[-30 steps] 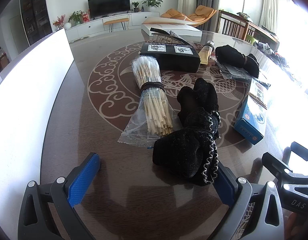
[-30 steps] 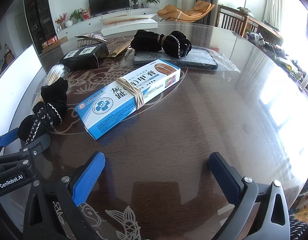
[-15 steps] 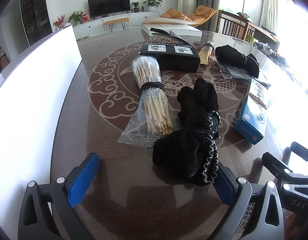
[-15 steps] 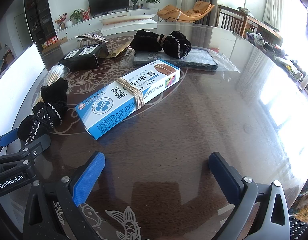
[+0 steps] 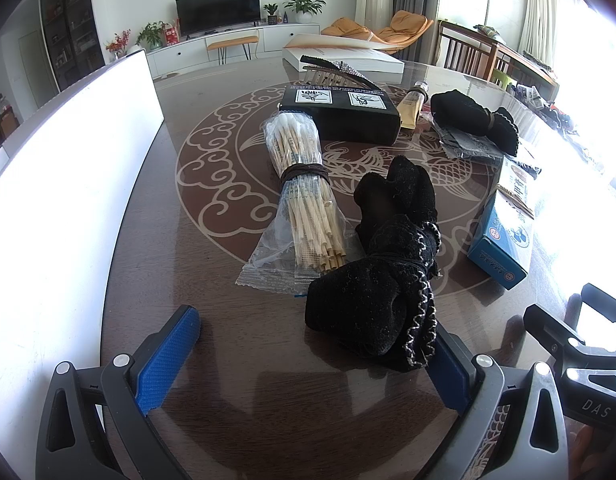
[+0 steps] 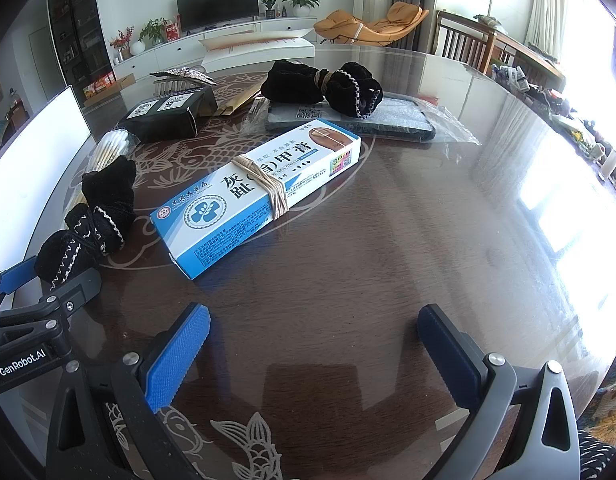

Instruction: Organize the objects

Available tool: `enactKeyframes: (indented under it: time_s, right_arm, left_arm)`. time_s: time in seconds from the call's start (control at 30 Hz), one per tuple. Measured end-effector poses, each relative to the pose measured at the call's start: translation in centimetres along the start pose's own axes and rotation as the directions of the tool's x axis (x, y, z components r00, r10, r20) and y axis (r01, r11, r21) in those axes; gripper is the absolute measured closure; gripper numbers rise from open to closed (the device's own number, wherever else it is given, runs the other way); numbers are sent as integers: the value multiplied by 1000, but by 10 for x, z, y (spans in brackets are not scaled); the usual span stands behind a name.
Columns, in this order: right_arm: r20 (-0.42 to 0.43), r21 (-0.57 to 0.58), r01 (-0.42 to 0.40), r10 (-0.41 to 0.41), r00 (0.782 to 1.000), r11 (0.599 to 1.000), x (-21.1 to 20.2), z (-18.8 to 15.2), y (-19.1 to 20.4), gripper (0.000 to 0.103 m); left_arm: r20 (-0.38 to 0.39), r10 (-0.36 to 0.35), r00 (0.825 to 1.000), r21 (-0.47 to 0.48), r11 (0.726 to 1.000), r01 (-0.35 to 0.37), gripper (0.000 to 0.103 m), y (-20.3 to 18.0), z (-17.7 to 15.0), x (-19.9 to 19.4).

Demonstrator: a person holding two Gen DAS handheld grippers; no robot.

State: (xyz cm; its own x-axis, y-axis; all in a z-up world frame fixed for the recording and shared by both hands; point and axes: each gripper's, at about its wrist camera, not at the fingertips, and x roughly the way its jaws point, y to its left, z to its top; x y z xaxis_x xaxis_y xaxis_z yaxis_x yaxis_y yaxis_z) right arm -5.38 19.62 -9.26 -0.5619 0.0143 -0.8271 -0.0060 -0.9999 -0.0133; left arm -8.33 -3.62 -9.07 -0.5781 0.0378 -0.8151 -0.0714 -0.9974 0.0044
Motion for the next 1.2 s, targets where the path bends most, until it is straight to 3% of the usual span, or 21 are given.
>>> enactKeyframes:
  time_s: [1.07,1.2]
  right_arm:
    - [3,0,0,0,1000,1000,1,1,0,0]
    - [4,-2,1,-1,1000,1000,-2,0,-1,0]
  left_arm:
    - [0,0,1000,-1,1000,0,0,0,0,0]
    - [-19,-25,1000,26,999,26,0,1,-4,-4]
